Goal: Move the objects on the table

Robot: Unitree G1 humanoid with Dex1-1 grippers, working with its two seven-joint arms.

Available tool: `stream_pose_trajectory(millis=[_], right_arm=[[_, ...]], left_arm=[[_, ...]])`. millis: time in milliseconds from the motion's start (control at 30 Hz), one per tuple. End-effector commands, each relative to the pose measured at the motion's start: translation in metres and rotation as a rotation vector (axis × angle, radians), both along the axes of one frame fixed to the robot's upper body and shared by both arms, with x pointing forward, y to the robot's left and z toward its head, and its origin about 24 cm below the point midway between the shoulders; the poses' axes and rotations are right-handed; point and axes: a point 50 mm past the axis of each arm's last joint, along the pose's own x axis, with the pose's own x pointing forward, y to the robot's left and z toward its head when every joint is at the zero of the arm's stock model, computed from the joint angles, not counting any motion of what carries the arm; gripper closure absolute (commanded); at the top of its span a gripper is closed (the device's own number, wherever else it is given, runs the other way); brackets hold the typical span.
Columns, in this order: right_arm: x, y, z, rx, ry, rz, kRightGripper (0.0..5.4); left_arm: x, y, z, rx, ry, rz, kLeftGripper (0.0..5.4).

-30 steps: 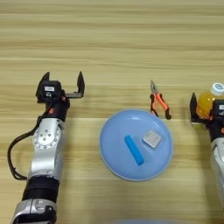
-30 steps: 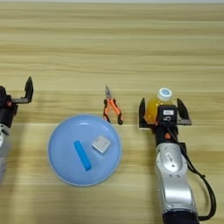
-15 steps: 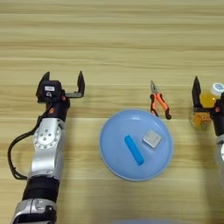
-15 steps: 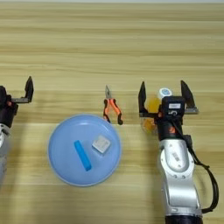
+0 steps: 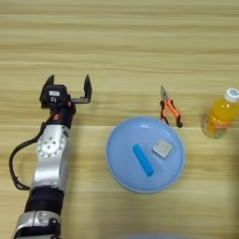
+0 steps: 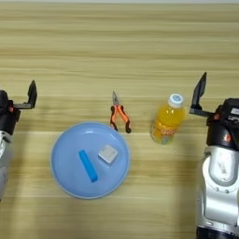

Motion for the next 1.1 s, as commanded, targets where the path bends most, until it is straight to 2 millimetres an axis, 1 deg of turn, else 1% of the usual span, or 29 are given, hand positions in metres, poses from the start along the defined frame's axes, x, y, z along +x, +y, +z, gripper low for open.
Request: stream_pose_trajectory(millis=[33,200,267,367,500,633,733,833,1000,1100], right_arm=[[0.004,-0.011,-0.001,0.024,0.028,-0.052,0.04],[0.008,-0.023,-0.011,0.047,0.108,-0.096,0.04],[0.009,-0.03,-0.019,0.067,0.156,-0.115,0.04],[0.007,-0.037,-0.026,0.104,0.2,-0.126,0.04],[0.004,-0.041,-0.036,0.109,0.243,-0.13,0.04],[0.008,-0.04,-0.048,0.117,0.287,-0.116,0.04],[0.01,-0.039,-0.051,0.115,0.301,-0.107,0.04],[0.01,-0.039,-0.054,0.122,0.308,-0.105,0.04],[0.009,-0.038,-0.054,0.121,0.309,-0.103,0.04],[0.009,-0.038,-0.056,0.122,0.315,-0.102,0.04]], left_arm=[[0.001,-0.001,0.002,0.009,-0.011,-0.002,0.0],[0.001,-0.001,0.002,0.009,-0.012,0.0,0.0],[0.0,-0.002,0.002,0.009,-0.012,-0.001,0.0],[0.0,-0.002,0.002,0.009,-0.012,-0.001,0.0],[0.0,-0.001,0.002,0.011,-0.01,-0.002,0.0],[-0.001,-0.005,0.004,0.021,-0.006,-0.033,0.0],[-0.002,-0.011,0.009,0.043,-0.004,-0.102,0.0],[-0.006,-0.02,0.015,0.064,0.012,-0.214,0.0],[-0.018,-0.036,0.022,0.082,0.067,-0.357,0.0],[-0.027,-0.049,0.023,0.092,0.102,-0.438,0.0]])
